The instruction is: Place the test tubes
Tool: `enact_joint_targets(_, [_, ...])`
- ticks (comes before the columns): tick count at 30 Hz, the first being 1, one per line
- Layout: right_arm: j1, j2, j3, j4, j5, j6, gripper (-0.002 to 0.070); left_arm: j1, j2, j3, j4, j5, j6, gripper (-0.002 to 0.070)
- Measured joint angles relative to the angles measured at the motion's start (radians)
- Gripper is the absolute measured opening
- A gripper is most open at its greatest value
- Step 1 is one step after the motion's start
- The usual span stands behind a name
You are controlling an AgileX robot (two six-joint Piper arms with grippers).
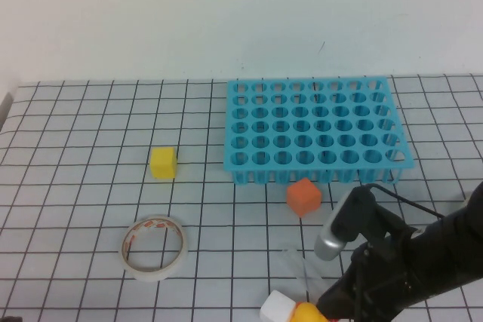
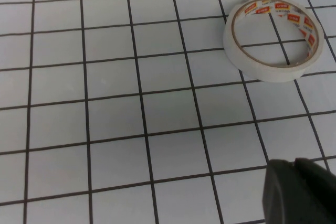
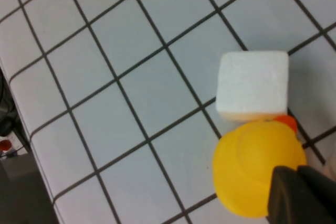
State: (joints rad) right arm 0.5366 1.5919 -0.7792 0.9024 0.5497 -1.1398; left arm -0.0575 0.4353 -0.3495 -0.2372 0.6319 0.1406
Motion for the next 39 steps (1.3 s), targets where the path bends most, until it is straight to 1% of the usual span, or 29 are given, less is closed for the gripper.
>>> enact_joint_targets(18, [0.0,0.099,-0.005,0.009,-0.043,-0.021,0.0,-0.004,0.0,0.0,-0.002,0.0,0.005,-0.0002])
enact_joint_targets(23, [0.0,0.103,-0.005,-0.064,-0.049,0.006,0.0,-0.008,0.0,0.0,-0.005,0.0,0.005,-0.0003])
enact_joint_targets(33, [0.0,0.103,-0.005,-0.271,-0.109,0.193,0.0,-0.008,0.0,0.0,-0.005,0.0,0.005,-0.0002])
enact_joint_targets(39, [-0.009,0.103,-0.005,-0.321,-0.105,0.215,0.0,-0.008,0.0,0.0,-0.005,0.0,0.005,-0.0002])
